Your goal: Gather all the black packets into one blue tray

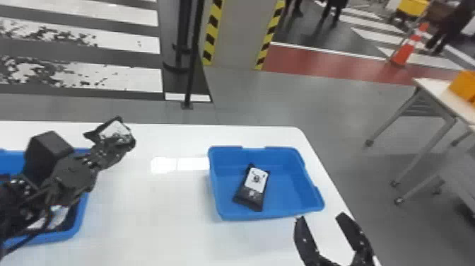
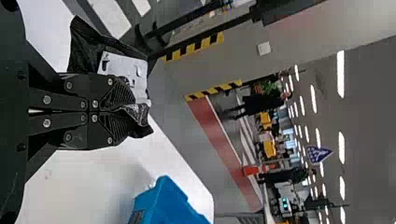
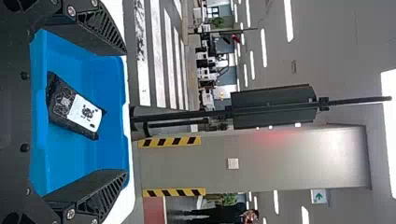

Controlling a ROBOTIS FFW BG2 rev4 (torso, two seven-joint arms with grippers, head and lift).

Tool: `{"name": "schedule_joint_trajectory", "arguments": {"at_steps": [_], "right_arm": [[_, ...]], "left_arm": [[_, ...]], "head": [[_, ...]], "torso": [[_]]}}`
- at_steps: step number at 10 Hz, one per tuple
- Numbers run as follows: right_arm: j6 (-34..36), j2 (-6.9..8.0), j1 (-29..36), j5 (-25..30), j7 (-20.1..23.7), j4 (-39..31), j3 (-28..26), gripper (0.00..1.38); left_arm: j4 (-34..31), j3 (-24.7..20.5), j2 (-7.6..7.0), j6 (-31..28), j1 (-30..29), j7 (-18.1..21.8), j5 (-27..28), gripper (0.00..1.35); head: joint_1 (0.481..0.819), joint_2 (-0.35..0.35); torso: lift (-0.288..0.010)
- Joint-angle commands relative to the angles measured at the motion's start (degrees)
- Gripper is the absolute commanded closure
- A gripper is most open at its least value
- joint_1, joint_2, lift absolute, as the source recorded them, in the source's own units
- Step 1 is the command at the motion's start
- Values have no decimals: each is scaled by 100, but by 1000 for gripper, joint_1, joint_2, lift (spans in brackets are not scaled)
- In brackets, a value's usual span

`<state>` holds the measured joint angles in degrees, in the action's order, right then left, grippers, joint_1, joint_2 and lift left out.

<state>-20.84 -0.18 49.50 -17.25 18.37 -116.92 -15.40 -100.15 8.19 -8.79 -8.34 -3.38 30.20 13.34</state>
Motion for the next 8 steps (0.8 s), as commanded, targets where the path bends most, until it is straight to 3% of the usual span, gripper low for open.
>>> {"name": "schedule_joint_trajectory", "arguments": {"at_steps": [1,4,5,7,8], "right_arm": [[2,23,0,0,0,-1,9,125],[30,23,0,-11,0,-1,89,125],[44,23,-14,-23,0,-1,112,125],[72,23,-28,-23,0,-1,124,125],[72,23,-28,-23,0,-1,124,124]], "left_arm": [[-722,-784,0,-80,-618,30,26,1199],[-919,-1790,9,19,-1125,126,37,1134],[-919,-1950,18,33,-1237,135,37,992],[-919,-2281,106,-66,-1448,135,94,188],[-919,-2453,150,89,-1546,117,94,64]], "head": [[695,-311],[695,-146],[695,-120],[695,-56],[695,-30]], "torso": [[-110],[-110],[-110],[-110],[-110]]}}
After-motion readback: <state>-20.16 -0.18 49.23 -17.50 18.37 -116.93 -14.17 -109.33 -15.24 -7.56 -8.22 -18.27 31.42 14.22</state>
